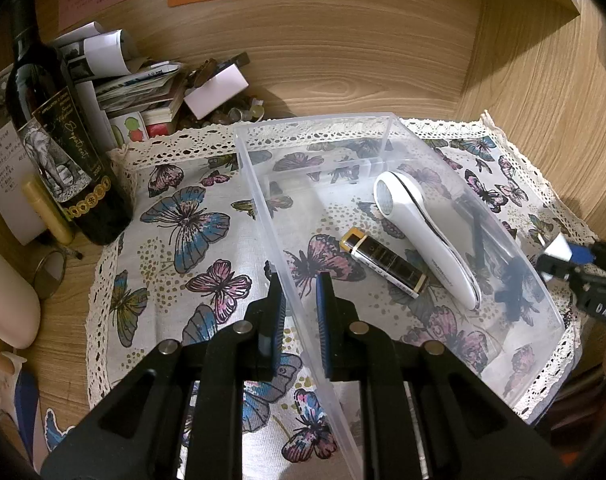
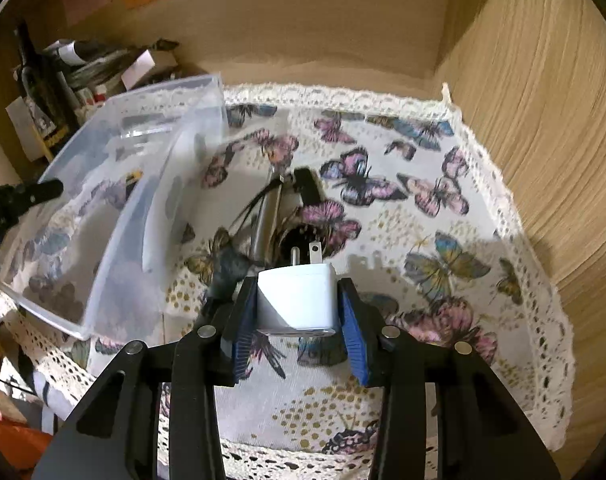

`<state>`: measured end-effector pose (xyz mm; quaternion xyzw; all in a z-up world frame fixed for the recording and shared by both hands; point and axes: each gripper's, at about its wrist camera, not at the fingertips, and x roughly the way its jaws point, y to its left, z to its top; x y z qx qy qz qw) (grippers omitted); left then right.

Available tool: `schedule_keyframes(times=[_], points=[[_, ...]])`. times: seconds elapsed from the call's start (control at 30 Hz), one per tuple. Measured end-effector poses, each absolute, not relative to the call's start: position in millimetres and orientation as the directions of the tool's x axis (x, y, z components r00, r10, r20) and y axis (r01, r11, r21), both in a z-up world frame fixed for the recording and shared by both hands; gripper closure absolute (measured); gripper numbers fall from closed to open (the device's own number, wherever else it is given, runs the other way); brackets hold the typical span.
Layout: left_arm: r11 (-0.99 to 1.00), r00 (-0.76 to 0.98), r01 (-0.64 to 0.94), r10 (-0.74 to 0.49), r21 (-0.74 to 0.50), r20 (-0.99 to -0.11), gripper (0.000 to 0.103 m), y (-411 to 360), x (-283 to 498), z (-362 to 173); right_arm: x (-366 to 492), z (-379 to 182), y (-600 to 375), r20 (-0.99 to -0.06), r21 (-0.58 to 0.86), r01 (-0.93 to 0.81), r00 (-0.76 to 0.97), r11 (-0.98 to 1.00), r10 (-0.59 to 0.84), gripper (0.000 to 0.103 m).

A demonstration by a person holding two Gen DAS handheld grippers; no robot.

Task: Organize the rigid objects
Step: 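Grasp the white plug adapter with the right tool and lift it, then carry the white adapter into the box and open the right tool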

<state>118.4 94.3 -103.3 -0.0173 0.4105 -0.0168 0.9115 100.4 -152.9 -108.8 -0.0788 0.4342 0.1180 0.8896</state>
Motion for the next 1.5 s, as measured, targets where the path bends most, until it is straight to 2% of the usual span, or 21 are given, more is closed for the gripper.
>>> schedule_keyframes(times=[0.4,0.67,0.93,1.27,1.5], points=[[0.999,0.663,0.015,-0.043,-0.045,-0.748,0.089,93.2,118.4,-103.2,114.6,-63.2,-127.9,-0.696,-0.051,-0.334,0.688,0.941,0.207,0.067],[0.999,0.663,0.014,-0.043,-0.045,-0.748,0.089,92.9,118.5,-103.2,125.9,-48.1,-94.5,-0.666,-0.039,-0.419,0.688,0.907,0.289,0.067],[0.999,0.663,0.015,-0.044,-0.045,-0.747,0.089,92.4,118.6,-103.0,139.6,-56.2,-51.5,-0.704,-0.048,-0.52,0.624,0.853,0.341,0.067],[0.999,0.664,0.014,-0.046,-0.048,-0.747,0.089,91.0,119.7,-103.2,155.4,-89.8,-9.7,-0.812,-0.08,-0.621,0.494,0.78,0.311,0.067],[0.999,0.664,0.015,-0.047,-0.049,-0.746,0.089,90.1,119.9,-103.5,162.2,-100.1,-7.3,-0.838,-0.064,-0.627,0.456,0.776,0.299,0.067]])
